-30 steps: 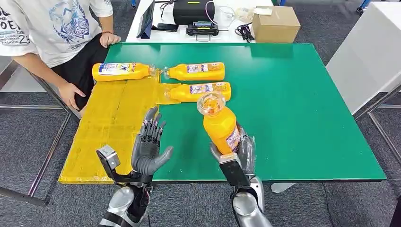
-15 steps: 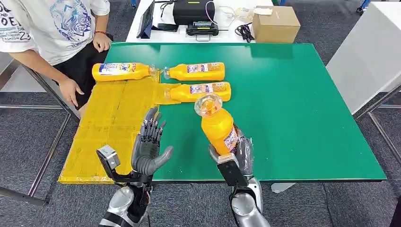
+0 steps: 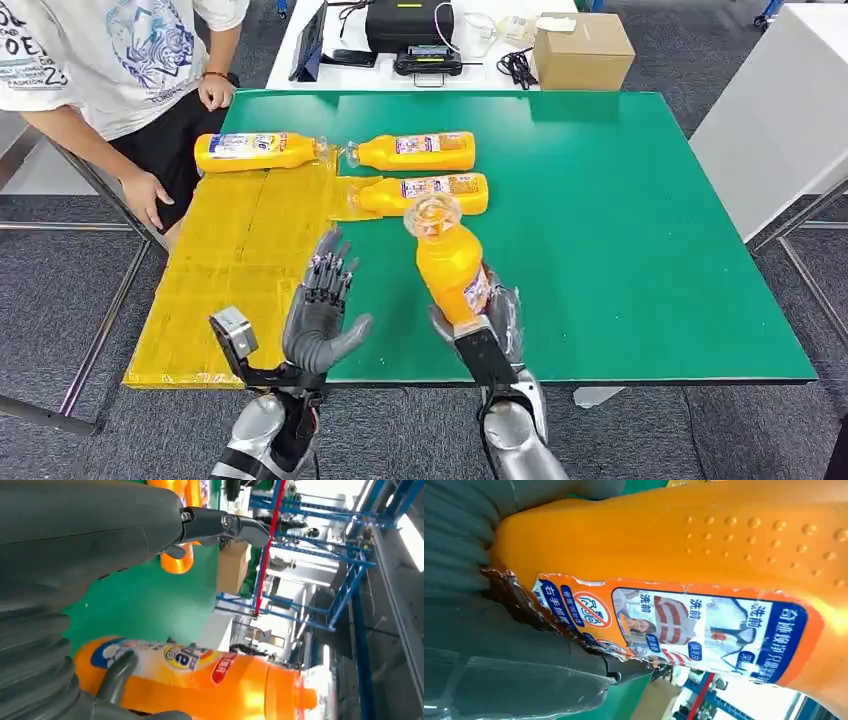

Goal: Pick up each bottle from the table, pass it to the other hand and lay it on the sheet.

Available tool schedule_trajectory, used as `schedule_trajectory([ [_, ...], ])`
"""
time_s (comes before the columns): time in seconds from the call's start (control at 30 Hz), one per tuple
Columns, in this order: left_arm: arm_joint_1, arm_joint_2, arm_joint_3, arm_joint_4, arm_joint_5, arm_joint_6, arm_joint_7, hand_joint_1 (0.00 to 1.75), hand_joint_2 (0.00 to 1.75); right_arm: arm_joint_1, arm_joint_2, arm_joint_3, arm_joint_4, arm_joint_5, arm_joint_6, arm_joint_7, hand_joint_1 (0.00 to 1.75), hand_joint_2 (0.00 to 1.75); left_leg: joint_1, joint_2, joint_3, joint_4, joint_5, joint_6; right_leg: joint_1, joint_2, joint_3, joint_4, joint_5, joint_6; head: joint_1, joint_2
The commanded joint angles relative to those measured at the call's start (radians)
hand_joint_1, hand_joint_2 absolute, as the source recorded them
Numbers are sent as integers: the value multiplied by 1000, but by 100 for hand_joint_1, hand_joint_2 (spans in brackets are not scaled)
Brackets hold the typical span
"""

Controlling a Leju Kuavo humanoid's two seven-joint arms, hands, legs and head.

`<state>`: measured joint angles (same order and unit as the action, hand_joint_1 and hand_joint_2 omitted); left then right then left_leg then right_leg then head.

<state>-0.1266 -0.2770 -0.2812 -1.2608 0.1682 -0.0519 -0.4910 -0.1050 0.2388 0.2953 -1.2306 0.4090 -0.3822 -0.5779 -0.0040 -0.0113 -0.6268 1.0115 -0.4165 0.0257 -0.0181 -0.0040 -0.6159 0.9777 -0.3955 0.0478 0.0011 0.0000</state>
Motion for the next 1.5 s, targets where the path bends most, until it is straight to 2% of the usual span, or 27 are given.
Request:
schedule_trajectory([
  [0.03,-51,13,-17,137,-21,0,19,0,175,-119,75,217,419,76,32,8,175,175,2,5,8,-2,-2,-2,2,5,6,-2,0,-2,0,0],
  [0.13,-45,10,-25,134,-24,-7,18,0,175,-126,63,226,430,58,47,5,175,175,2,7,10,-2,-3,-3,2,5,8,-3,-1,-3,0,0],
  [0.17,-44,10,-29,130,-24,-10,20,0,175,-127,60,226,426,52,53,7,175,175,2,3,6,-2,-1,-2,2,2,5,-2,-1,-2,0,0],
  [0.23,-41,12,-34,123,-21,-18,27,0,175,-131,59,228,428,53,58,16,175,175,3,1,9,-1,-3,-2,2,1,9,-2,-3,-3,0,0],
  [0.3,-41,13,-35,123,-17,-24,33,0,175,-132,59,228,430,52,61,17,175,175,2,3,4,-1,-1,-1,1,4,3,-1,-1,-1,0,0],
  [0.33,-42,14,-34,123,-16,-25,33,0,175,-132,59,228,430,53,61,18,175,175,3,4,8,-1,-3,-2,2,4,7,-1,-2,-2,0,0],
  [0.4,-43,16,-34,123,-16,-25,33,0,175,-134,60,229,433,54,60,20,175,175,1,2,2,-1,0,-1,0,3,2,-1,0,-1,0,0],
  [0.47,-51,24,-37,130,-21,-27,37,0,175,-139,64,231,444,49,78,27,175,175,2,3,8,-1,-3,-2,2,3,8,-2,-2,-3,0,0],
  [0.6,-70,24,-28,144,-28,-22,36,0,175,-149,86,248,477,45,100,25,175,175,1,3,4,-1,-1,-2,1,3,3,-1,-1,-2,0,0],
  [0.67,-97,32,-19,164,-48,-5,29,0,175,-167,109,271,508,42,114,22,175,175,2,3,7,0,-3,-3,2,3,6,0,-3,-3,0,0],
  [0.77,-107,33,-14,175,-65,-9,24,0,175,-177,110,311,529,7,97,33,175,175,3,4,7,0,-3,-3,3,4,6,0,-2,-3,0,0],
  [1.07,-100,50,-35,171,-148,8,13,0,175,-185,102,283,530,-12,97,10,175,175,2,2,3,-1,-1,-2,1,3,2,0,-1,-2,0,0],
  [1.1,-102,50,-36,172,-159,11,13,2,175,-185,104,282,522,-11,99,12,175,175,2,3,5,0,-2,-2,2,3,5,0,-2,-2,0,0],
  [1.13,-102,47,-32,172,-164,13,12,33,175,-185,105,282,517,-10,102,16,175,175,3,3,6,0,-2,-2,2,3,5,0,-2,-2,0,0],
  [1.27,-102,47,-32,172,-164,13,12,33,175,-185,105,282,517,-10,102,16,175,175,2,2,2,0,-1,-1,1,3,1,0,-1,-2,0,0],
  [1.37,-102,47,-32,172,-164,13,12,33,175,-185,105,282,517,-10,102,16,175,175,3,4,8,0,-3,-3,3,4,7,0,-3,-3,0,0],
  [1.4,-102,47,-32,172,-164,13,12,98,175,-185,105,282,517,-10,102,16,175,175,3,3,5,0,-2,-2,2,3,4,0,-2,-2,0,0],
  [1.43,-102,47,-32,172,-164,13,12,175,175,-185,105,282,517,-10,102,16,175,175,2,2,3,0,-1,-2,2,3,3,0,-1,-2,0,0],
  [1.5,-100,46,-27,168,-165,13,13,175,175,-181,103,281,515,-10,99,18,175,175,3,3,7,1,-3,-3,3,3,6,0,-3,-3,0,0],
])
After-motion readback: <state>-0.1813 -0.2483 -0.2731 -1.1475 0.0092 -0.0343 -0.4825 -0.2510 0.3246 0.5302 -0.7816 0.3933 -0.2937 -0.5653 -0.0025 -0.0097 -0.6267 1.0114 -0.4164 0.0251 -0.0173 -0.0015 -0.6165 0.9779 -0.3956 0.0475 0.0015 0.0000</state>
